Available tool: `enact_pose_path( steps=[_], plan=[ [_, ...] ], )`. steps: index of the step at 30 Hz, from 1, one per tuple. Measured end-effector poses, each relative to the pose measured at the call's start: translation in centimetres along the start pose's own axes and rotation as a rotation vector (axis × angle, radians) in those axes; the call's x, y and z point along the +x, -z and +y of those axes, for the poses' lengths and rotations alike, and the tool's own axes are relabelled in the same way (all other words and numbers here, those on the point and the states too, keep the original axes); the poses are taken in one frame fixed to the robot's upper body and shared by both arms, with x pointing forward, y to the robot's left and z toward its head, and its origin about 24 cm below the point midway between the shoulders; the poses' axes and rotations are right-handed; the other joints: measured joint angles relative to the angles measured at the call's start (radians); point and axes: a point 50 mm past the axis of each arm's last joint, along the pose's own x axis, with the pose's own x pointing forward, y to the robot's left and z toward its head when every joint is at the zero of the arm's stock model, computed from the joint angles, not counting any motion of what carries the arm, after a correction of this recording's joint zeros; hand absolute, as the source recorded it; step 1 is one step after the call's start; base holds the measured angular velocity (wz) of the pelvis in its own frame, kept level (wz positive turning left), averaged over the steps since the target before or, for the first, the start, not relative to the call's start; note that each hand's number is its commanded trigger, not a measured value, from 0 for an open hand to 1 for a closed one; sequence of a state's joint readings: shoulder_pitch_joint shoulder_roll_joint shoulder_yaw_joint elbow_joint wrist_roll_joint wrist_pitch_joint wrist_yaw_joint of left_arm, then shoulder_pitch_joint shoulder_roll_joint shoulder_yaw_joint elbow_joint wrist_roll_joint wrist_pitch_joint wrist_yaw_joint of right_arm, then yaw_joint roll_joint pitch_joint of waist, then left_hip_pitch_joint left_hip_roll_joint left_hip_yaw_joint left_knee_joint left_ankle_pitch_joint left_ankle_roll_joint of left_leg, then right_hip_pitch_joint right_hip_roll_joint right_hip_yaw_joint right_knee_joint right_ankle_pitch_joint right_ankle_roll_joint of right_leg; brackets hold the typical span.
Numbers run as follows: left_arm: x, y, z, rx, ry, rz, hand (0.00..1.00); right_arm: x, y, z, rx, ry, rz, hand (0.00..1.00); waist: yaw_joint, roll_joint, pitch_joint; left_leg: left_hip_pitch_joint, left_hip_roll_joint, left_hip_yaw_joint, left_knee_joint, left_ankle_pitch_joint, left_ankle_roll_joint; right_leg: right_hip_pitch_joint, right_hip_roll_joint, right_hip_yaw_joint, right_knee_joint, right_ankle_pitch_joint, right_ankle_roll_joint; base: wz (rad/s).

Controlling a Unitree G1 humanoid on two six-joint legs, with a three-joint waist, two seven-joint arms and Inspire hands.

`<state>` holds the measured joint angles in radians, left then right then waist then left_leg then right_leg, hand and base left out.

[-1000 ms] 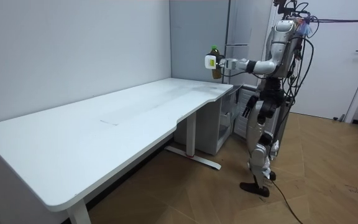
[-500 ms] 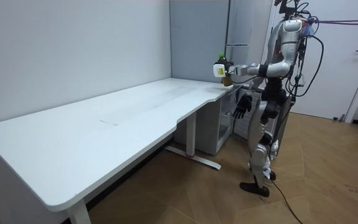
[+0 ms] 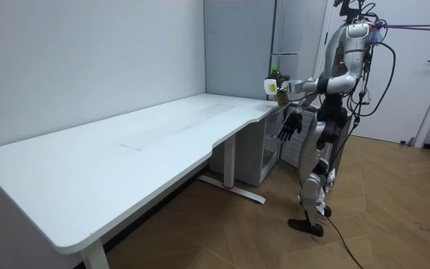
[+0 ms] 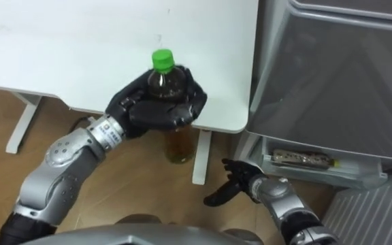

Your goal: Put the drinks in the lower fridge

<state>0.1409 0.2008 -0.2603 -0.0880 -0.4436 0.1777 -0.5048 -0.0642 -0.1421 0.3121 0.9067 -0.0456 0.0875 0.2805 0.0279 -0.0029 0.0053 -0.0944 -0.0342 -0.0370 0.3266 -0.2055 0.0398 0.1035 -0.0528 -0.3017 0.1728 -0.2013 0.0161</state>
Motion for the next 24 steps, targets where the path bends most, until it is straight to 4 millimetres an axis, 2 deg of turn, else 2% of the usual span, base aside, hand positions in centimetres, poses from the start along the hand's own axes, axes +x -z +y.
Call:
enact_pose_path(
  steps=[6, 9, 11, 14, 20, 24],
  plan=[
    [-0.3, 0.2, 0.0, 0.002, 0.016, 0.017, 1.00, -0.1, -0.9, 0.0, -0.005, -0.005, -0.043, 0.00, -0.002, -0.003, 0.0001, 0.005, -0.001, 0.000, 0.000, 0.000, 0.000, 0.002, -0.001, 0.000, 0.001, -0.002, 0.000, 0.00],
    [-0.2, 0.3, -0.1, 0.002, 0.027, 0.020, 1.00, -0.2, -1.8, -0.1, -0.017, -0.001, -0.080, 0.00, -0.004, -0.007, 0.0028, 0.013, -0.002, 0.002, -0.002, 0.000, 0.000, 0.008, -0.003, 0.001, 0.004, -0.002, 0.001, 0.00],
    [-0.2, 0.5, -0.3, 0.004, 0.042, 0.034, 1.00, -0.3, -2.4, 0.0, -0.028, -0.006, -0.108, 0.00, -0.023, -0.012, 0.0050, 0.021, -0.006, -0.004, -0.008, 0.000, 0.000, 0.019, -0.004, 0.001, 0.000, -0.004, 0.003, 0.07],
    [-0.1, 0.9, -0.5, -0.003, 0.054, 0.050, 1.00, -0.5, -3.2, 0.2, -0.044, -0.035, -0.145, 0.00, -0.025, -0.013, 0.0054, 0.020, -0.012, -0.005, -0.008, -0.001, 0.001, 0.018, -0.005, 0.003, 0.000, -0.004, 0.003, 0.02],
    [-0.3, 1.8, -0.2, -0.020, 0.037, 0.087, 1.00, -1.0, -3.2, 1.1, -0.025, -0.127, -0.180, 0.00, -0.023, -0.013, 0.0057, 0.022, -0.009, -0.005, -0.013, -0.001, 0.001, 0.016, -0.007, 0.001, 0.002, -0.005, 0.004, 0.00],
    [-0.3, 2.0, -0.1, 0.034, 0.028, 0.117, 1.00, -1.1, -3.4, 1.6, -0.014, -0.192, -0.197, 0.00, -0.023, -0.010, 0.0056, 0.026, -0.007, 0.001, -0.013, -0.001, 0.002, 0.014, -0.007, 0.002, 0.003, -0.005, 0.004, -0.02]
  ],
)
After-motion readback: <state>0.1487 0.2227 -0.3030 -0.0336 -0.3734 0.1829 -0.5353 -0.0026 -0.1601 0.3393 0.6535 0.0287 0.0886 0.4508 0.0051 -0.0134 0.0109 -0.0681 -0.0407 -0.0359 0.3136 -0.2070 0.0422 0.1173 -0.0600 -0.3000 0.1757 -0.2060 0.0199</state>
